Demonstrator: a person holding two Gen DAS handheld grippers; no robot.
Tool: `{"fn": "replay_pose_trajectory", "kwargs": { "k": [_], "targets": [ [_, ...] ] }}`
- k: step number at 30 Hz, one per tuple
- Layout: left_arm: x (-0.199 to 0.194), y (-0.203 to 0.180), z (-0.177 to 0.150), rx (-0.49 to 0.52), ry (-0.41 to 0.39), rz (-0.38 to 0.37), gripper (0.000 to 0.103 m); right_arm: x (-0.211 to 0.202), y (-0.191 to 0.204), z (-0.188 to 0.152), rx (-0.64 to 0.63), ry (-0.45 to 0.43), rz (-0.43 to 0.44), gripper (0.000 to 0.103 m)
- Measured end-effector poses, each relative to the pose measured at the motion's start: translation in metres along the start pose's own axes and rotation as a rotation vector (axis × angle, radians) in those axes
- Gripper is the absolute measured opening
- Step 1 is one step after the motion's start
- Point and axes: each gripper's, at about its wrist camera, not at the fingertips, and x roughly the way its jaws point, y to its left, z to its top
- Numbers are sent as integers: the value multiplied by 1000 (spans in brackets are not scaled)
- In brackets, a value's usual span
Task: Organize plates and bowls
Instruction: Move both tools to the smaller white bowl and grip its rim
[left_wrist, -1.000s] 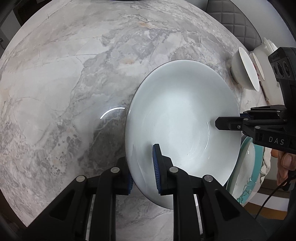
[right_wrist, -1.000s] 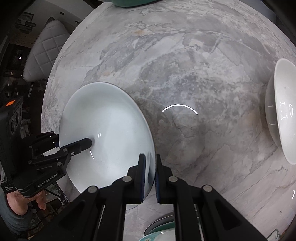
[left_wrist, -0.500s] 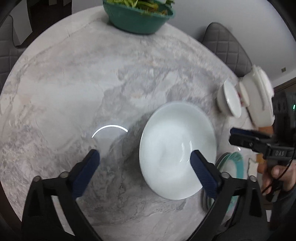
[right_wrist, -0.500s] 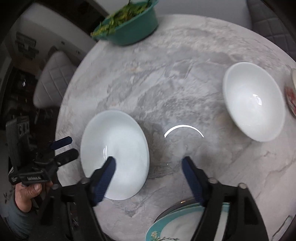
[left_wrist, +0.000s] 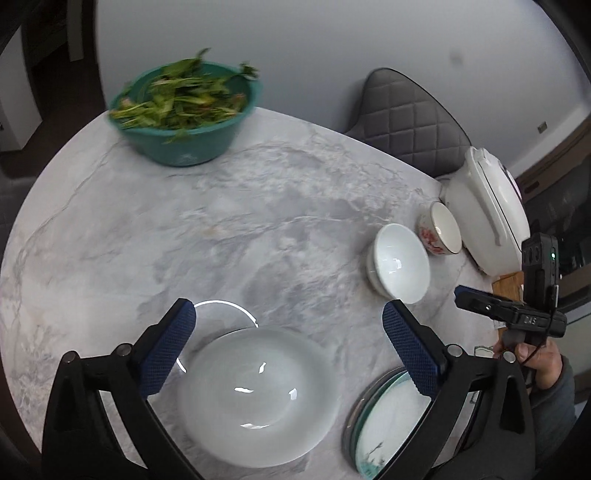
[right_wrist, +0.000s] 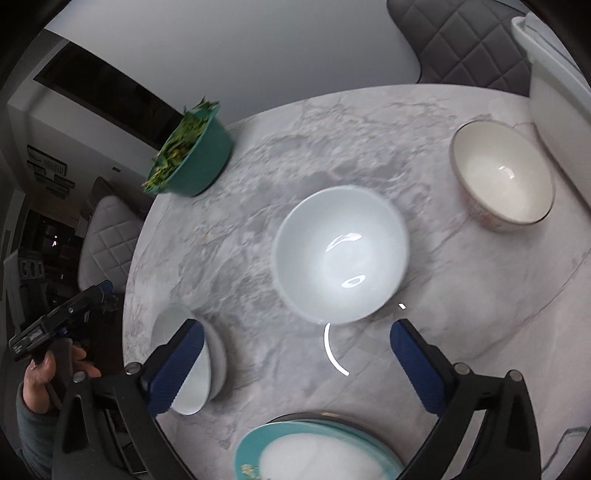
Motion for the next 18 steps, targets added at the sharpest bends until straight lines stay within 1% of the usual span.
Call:
{"fn": "replay_pose_trajectory", "kwargs": {
  "k": [1,4,6,7,8,9,11,13,15,18],
  "targets": [
    [4,-12,2,9,8,3,103,-2,-8,5,0,-2,-13,103],
    [36,-49,17,31,30,2,103,-1,-30,18,8,5,-32,103],
    [59,-68,23,43,61,29,103,5,-44,25,13,19,-54,103],
    [71,-76,26,55,78,46,103,9,-52,28,25,30,-63,101],
    [84,-85,29,75,95,75,103,12,-59,30,40,39,-63,93],
    [96,-94,32,91,110,100,103,15,-64,32,47,46,-54,89],
    [116,-106,34,111,137,126,103,21,-70,35,44,58,-50,74],
    [134,-115,35,133,157,157,103,26,-74,36,47,68,-43,69],
    [153,-119,35,140,191,179,101,31,-78,37,53,74,-34,69],
    [173,-120,36,146,213,198,101,39,-85,41,66,91,-35,68]
  ]
}}
